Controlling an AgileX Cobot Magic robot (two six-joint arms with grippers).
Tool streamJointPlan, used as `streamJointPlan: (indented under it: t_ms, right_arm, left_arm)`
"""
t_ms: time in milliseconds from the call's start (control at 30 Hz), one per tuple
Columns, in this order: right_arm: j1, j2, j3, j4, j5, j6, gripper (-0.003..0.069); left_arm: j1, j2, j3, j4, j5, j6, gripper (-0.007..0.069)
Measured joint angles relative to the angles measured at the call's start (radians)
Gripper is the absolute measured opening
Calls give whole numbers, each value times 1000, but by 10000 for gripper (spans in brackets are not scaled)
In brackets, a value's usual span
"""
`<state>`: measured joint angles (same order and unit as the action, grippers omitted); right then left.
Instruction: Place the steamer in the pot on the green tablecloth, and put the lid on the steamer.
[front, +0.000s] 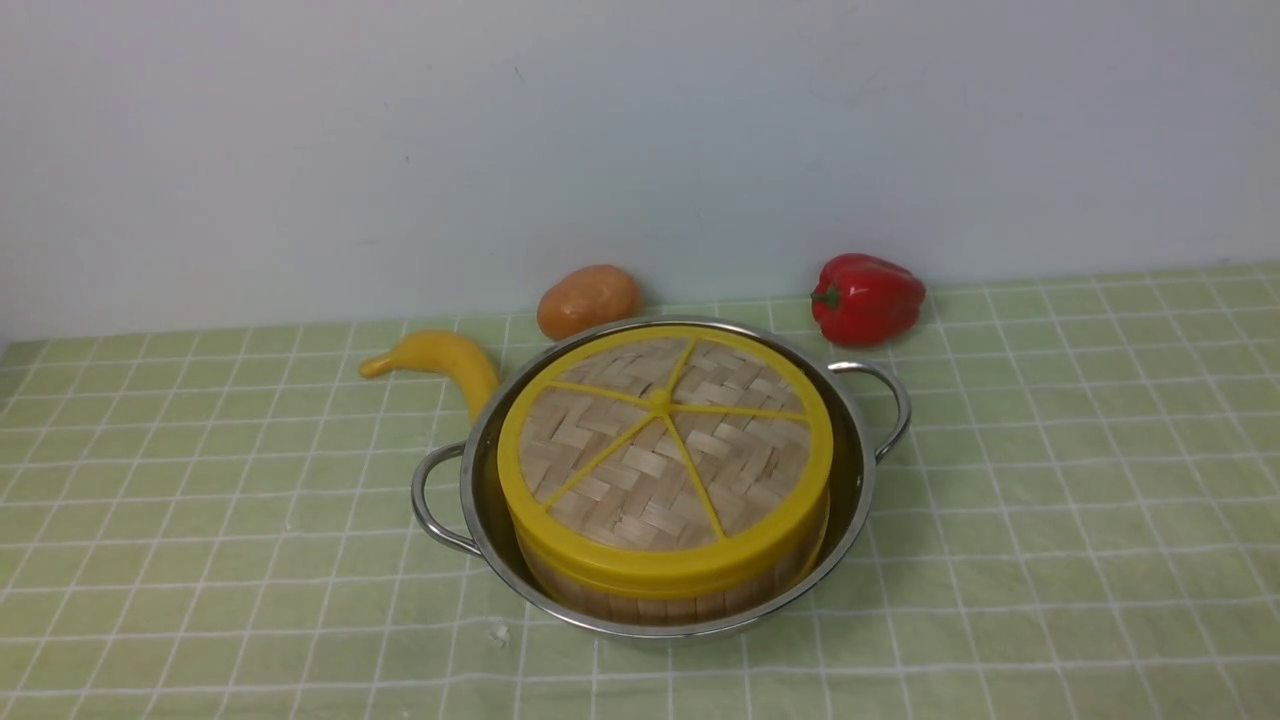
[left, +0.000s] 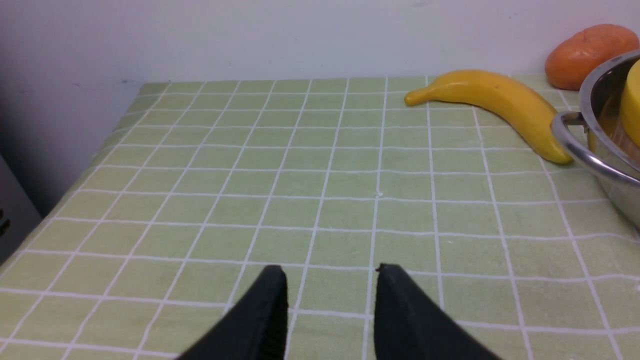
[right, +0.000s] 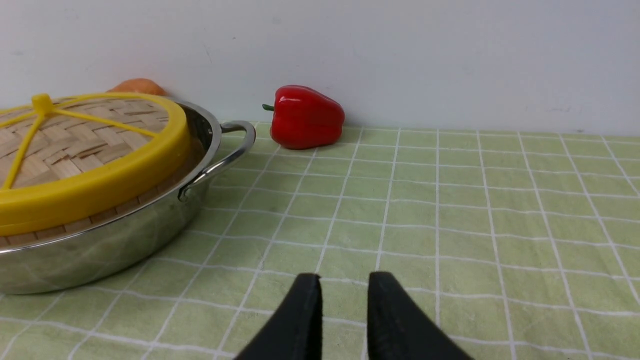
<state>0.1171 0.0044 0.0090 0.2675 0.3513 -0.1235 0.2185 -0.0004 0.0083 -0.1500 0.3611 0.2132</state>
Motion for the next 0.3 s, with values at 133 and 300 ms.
streamJointPlan:
  t_ms: [133,300]
  right_arm:
    - [0,0,0,0,0,0,173]
    - [0,0,0,0,0,0,183]
  left_arm:
    - [0,0,0,0,0,0,243]
    - [0,0,0,0,0,0,243]
